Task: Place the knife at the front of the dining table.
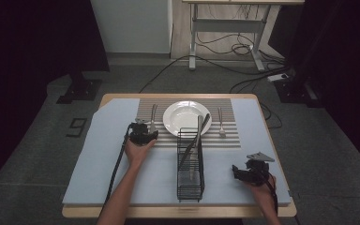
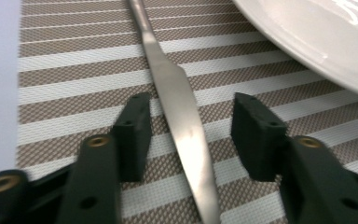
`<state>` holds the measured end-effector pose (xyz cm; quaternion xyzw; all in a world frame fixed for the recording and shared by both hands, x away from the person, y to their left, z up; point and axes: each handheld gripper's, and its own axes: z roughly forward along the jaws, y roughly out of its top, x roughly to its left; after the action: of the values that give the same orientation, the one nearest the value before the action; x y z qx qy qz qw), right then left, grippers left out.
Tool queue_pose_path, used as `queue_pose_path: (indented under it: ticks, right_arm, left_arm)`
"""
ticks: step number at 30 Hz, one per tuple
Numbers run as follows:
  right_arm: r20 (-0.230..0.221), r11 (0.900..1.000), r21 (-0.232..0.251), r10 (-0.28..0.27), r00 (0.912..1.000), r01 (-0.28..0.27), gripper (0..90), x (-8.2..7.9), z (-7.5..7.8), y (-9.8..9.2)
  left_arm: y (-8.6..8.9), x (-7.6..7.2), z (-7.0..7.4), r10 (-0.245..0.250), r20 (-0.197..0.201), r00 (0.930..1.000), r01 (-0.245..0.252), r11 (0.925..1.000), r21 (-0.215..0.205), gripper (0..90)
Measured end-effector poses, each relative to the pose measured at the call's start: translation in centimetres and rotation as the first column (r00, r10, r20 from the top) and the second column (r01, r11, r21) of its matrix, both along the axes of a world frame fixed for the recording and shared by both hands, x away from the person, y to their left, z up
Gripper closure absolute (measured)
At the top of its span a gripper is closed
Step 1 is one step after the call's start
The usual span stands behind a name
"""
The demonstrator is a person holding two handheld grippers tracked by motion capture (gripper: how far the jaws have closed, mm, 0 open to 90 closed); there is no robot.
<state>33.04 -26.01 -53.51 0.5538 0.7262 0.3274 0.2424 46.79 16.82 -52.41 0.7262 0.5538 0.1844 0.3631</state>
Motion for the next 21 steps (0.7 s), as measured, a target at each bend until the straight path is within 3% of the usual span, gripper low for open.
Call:
queue_pose_path:
  ticks: [4, 9, 12, 21]
  right_arm:
    - [-0.001, 1.0, -0.001, 0.0, 1.0, 0.0, 13.2, 0.0, 0.0, 0.0]
    - [-0.001, 1.0, -0.001, 0.0, 1.0, 0.0, 13.2, 0.0, 0.0, 0.0]
    - [-0.002, 1.0, -0.001, -0.001, 1.0, 0.001, 13.2, 0.0, 0.0, 0.0]
    - [-0.001, 1.0, -0.001, -0.001, 1.0, 0.001, 13.2, 0.0, 0.0, 0.0]
  left_arm:
    - [1.7, -1.3, 0.2, -0.013, 0.003, 0.9999, 0.013, 0.9988, -0.046, 39.3]
    - [3.0, -2.9, 0.8, -0.035, 0.023, 0.9991, 0.036, 0.9982, -0.047, 34.6]
    - [4.2, -4.6, 1.1, -0.051, 0.037, 0.998, 0.053, 0.9957, -0.076, 32.2]
    - [5.7, -7.7, 1.1, -0.088, 0.047, 0.995, 0.091, 0.9938, -0.064, 30.4]
